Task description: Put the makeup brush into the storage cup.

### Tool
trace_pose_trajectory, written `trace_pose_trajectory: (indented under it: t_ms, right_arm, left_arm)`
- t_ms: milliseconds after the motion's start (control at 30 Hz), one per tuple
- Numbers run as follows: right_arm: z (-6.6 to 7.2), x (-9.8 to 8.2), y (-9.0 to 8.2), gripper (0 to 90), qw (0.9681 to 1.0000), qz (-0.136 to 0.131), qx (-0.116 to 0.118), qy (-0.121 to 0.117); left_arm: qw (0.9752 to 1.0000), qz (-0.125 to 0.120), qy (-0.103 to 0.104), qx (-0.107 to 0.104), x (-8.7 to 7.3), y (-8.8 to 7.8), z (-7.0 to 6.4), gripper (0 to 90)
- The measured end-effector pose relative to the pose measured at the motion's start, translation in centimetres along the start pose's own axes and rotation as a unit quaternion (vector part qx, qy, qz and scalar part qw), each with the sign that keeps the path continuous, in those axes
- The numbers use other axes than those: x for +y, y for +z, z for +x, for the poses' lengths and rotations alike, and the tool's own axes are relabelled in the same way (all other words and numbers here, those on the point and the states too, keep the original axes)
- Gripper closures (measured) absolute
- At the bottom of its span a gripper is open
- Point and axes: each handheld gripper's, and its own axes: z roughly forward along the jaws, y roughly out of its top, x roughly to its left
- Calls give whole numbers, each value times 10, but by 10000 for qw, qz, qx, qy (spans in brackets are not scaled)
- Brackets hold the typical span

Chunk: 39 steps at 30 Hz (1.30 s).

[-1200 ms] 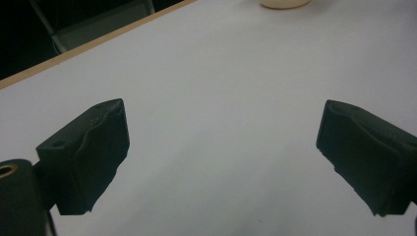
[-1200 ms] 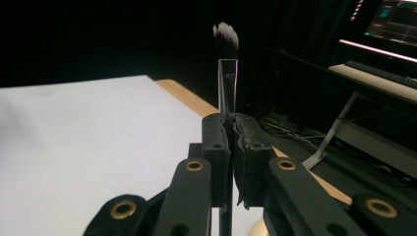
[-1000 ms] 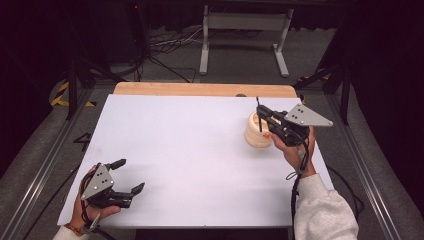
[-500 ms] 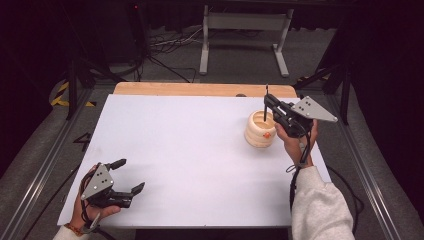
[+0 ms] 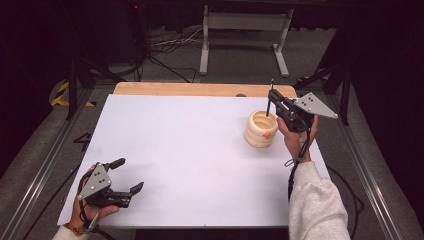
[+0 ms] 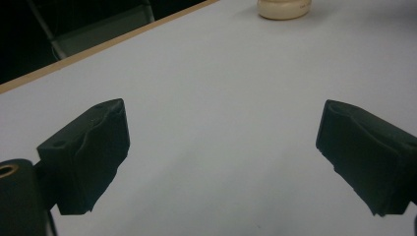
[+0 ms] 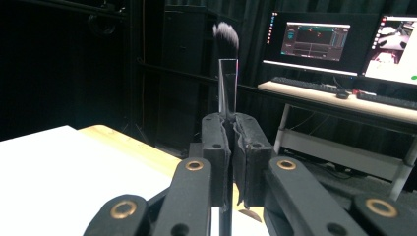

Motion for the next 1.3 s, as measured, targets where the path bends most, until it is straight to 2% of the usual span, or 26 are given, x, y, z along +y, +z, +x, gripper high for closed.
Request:
trace_pose_trajectory:
  t_ms: [200,267,433,600,667,733,867,1000,1067,1300]
  right_arm:
    - [-4,-4,1,845,9999,-59,-52,97]
    - [-6,-7,2,845,9997,-75,-50,216]
    - [-8,-12,4,845,9995,-58,-147,260]
    - [-8,-18,7,845,9993,-31,-141,345]
    - [-8,-21,8,845,9994,11,-188,288]
    - [-8,-24,9,845,9993,-4,-125,356]
    - [-8,-32,11,845,9991,42,-150,399]
    - [-9,-37,12,845,9992,119,-183,339]
    - [-10,-40,13,845,9989,114,-135,445]
    - [-6,-48,14,845,9986,153,-89,492]
  left_arm:
    - [9999,-98,-4,66,0,-1,-1,62]
    - [9999,-126,18,97,1,-2,-1,62]
    - [9997,-233,28,108,1,-4,-1,61]
    - [9997,-226,23,88,1,-5,-2,61]
    - [9997,-234,32,77,1,-5,-2,60]
    - [9996,-263,17,62,0,-5,-2,59]
    - [9997,-259,20,47,0,-5,-2,59]
    - [9996,-265,20,52,0,-5,-1,59]
    - [9997,-251,-3,58,0,-5,-2,59]
    - [9996,-263,12,55,0,-5,-2,58]
